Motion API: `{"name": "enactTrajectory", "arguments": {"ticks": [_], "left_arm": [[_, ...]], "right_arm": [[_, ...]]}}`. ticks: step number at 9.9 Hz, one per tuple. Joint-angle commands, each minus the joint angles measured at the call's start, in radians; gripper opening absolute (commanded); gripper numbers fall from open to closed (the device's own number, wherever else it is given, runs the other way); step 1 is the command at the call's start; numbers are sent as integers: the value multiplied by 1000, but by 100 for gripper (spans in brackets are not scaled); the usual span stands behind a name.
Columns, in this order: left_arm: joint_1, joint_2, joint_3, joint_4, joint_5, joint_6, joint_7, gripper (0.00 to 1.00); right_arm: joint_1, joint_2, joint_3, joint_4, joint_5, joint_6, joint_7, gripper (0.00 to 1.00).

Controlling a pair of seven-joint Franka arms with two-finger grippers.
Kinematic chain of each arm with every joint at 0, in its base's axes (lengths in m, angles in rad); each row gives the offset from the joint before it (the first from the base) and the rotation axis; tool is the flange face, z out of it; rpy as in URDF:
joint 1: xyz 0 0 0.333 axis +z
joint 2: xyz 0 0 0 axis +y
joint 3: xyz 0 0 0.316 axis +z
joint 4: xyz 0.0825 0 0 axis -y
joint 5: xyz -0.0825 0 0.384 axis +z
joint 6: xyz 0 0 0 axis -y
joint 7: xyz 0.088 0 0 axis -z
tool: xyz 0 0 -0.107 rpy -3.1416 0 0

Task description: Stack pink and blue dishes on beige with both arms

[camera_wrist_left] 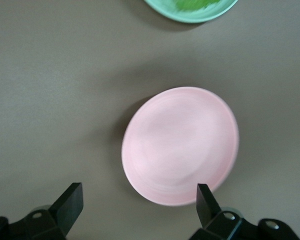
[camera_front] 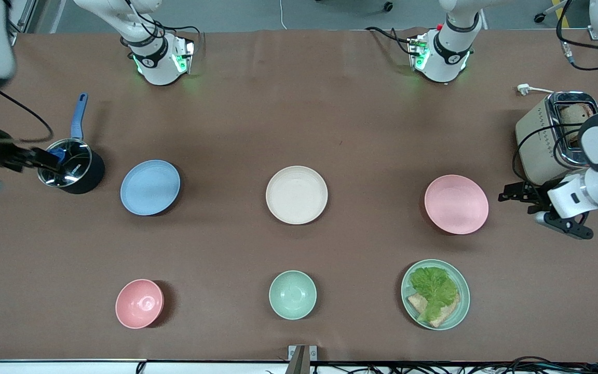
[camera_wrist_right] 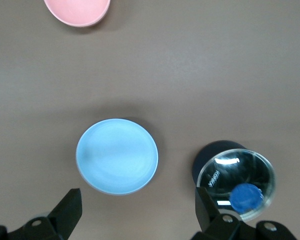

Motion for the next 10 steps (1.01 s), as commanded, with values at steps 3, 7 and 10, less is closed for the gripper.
{"name": "enactTrajectory", "arguments": {"ticks": [3,7,10], "left_arm": [[17,176,-5,-45,-9,165,147,80],[18,237,-6,-36,-13,182,141,41],[17,240,-8,-26,-21,173,135,7]], "right_arm": [[-118,130,2,-215,211,283,-387,100],[-173,292,1,-258,437,408,-731,100],[-153,347,5,-298,540,482,-808,97]]}}
